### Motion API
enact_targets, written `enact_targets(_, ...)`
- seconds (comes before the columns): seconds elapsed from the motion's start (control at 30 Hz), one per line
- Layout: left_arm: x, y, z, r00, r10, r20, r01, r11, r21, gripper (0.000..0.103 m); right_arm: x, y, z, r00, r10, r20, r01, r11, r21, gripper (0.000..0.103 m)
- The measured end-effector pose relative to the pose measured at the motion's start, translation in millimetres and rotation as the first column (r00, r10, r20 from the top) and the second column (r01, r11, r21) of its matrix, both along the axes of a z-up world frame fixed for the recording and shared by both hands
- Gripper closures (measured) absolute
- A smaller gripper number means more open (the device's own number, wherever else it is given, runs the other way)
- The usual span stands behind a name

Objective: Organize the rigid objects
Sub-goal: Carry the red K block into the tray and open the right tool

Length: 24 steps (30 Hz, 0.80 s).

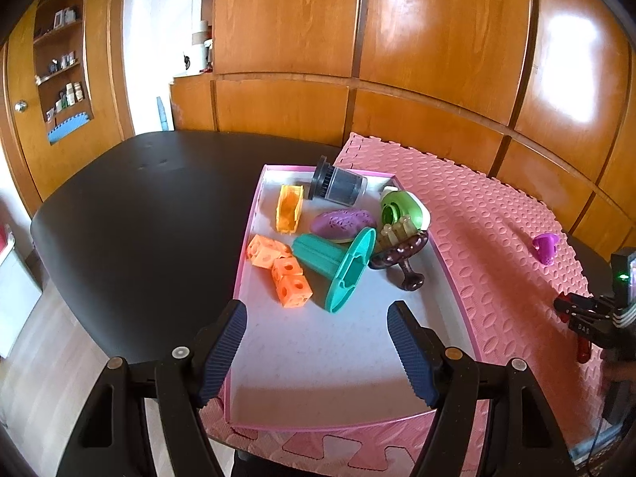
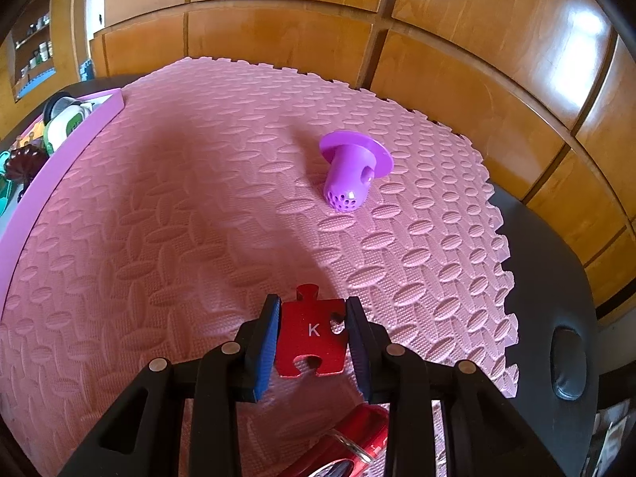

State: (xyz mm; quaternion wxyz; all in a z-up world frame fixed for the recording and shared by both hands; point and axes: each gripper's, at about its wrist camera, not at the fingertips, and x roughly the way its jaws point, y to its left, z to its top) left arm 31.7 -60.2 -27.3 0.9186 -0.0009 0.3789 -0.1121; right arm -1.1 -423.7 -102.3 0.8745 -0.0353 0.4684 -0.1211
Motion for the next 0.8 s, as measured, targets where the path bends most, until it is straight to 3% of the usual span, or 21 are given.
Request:
enact_targets(0.3, 1, 7, -2, 1.000, 0.006, -0.006, -0.006, 1.000, -0.011, 0.029, 2, -7, 3, 0.995, -0.092, -0.024, 0.094, 0.993, 0.071, 0.071)
enact_targets(0.4, 1, 9, -1, 1.000, 0.009, -0.003, -0.009, 1.000, -0.014, 0.029, -1, -4, 10, 0.996, -0.087, -0.016, 0.089, 0.984, 0.158, 0.071)
enact_targets(0.57, 3, 11, -2, 1.000, 0.014, -0.007, -0.015, 1.000, -0.023, 0.029, -1, 30, 38, 0.997, -0.007, 0.070, -0.010, 0.971, 0.238, 0.071)
enact_targets(0.8, 2, 16, -2, 1.000, 0.024, -0.003, -0.024, 0.999, -0.029, 0.029, 8, 99, 67, 0.975, 0.161, 0.154, -0.197, 0.945, 0.260, 0.071)
